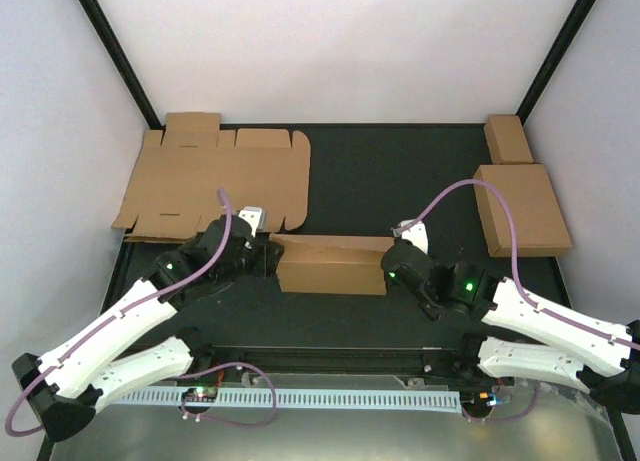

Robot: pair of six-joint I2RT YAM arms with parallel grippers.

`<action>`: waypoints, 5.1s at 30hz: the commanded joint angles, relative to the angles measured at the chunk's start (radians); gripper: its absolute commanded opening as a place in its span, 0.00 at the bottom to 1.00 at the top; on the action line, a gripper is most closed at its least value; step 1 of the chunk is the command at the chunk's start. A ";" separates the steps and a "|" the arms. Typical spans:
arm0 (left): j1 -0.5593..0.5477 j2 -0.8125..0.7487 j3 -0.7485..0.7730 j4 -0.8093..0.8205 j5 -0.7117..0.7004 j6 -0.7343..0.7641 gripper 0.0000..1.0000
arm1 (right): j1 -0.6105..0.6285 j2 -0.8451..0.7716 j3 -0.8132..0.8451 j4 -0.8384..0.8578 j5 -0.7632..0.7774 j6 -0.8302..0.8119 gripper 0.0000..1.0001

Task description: Fold the paper box

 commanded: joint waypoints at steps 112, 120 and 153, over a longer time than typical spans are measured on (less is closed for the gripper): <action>-0.075 0.125 -0.038 -0.187 -0.090 -0.158 0.30 | 0.003 0.004 -0.012 -0.028 -0.032 0.001 0.02; -0.075 -0.023 0.014 -0.148 -0.054 -0.114 0.73 | 0.003 0.010 -0.020 -0.016 -0.022 -0.009 0.02; 0.044 -0.084 0.191 -0.187 -0.065 0.031 0.96 | 0.003 -0.127 0.031 -0.095 -0.131 -0.106 0.63</action>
